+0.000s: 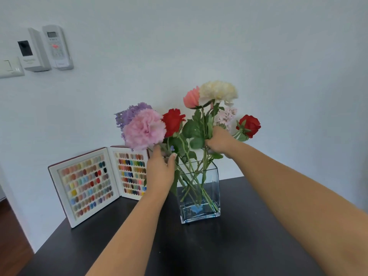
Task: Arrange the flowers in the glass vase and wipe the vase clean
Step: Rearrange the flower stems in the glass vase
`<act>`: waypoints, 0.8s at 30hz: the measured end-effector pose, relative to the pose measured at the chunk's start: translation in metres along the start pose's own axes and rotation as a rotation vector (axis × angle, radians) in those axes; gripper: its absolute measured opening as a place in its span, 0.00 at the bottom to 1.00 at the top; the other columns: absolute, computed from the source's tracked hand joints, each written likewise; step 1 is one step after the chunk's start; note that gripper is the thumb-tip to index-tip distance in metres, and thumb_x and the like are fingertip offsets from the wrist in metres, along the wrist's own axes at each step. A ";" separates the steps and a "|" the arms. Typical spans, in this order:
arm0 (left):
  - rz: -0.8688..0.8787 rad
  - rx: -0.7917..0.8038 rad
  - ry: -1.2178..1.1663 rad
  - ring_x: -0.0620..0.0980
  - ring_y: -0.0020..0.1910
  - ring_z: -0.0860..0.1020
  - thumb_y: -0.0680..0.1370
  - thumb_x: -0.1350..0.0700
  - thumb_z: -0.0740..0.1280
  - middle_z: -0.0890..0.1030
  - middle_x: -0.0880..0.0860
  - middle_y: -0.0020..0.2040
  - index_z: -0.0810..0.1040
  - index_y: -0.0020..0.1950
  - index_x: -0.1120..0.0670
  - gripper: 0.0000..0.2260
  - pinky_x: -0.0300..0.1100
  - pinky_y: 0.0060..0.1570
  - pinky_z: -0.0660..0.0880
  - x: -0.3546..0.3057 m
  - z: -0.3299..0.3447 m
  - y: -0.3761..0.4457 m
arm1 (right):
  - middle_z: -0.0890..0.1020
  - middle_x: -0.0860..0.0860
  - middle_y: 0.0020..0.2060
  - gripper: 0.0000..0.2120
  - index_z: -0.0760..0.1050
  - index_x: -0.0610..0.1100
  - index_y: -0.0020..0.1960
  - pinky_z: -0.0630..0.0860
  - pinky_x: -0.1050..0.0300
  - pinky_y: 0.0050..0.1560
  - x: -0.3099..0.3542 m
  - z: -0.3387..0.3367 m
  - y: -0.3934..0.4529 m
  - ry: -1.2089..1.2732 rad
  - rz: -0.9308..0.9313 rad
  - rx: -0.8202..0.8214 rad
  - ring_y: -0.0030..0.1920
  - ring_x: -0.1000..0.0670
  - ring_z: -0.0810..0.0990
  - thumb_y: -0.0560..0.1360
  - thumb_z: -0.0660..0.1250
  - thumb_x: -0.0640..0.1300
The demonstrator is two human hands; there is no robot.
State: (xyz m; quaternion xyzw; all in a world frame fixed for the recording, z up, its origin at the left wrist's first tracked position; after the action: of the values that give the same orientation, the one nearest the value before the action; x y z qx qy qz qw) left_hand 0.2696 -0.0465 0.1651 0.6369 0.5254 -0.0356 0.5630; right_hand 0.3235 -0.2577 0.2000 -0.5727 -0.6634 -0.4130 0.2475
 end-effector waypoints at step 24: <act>-0.039 0.178 0.003 0.54 0.65 0.71 0.75 0.56 0.73 0.68 0.58 0.70 0.44 0.80 0.56 0.45 0.47 0.63 0.72 -0.012 0.053 0.006 | 0.74 0.43 0.32 0.11 0.73 0.35 0.36 0.76 0.48 0.47 -0.010 0.040 0.001 0.302 -0.062 -0.040 0.38 0.46 0.73 0.76 0.66 0.37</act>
State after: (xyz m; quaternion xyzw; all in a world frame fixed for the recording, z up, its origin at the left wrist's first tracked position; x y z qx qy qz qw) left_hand 0.2974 -0.0933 0.1573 0.6743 0.5331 -0.0923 0.5026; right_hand 0.3328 -0.2301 0.1711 -0.4882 -0.6277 -0.5151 0.3199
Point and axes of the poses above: each hand's wrist, its own y-axis towards the middle knuckle, its own z-axis out of the palm, x = y × z, the point moved 9 cm from there along y, towards the middle knuckle
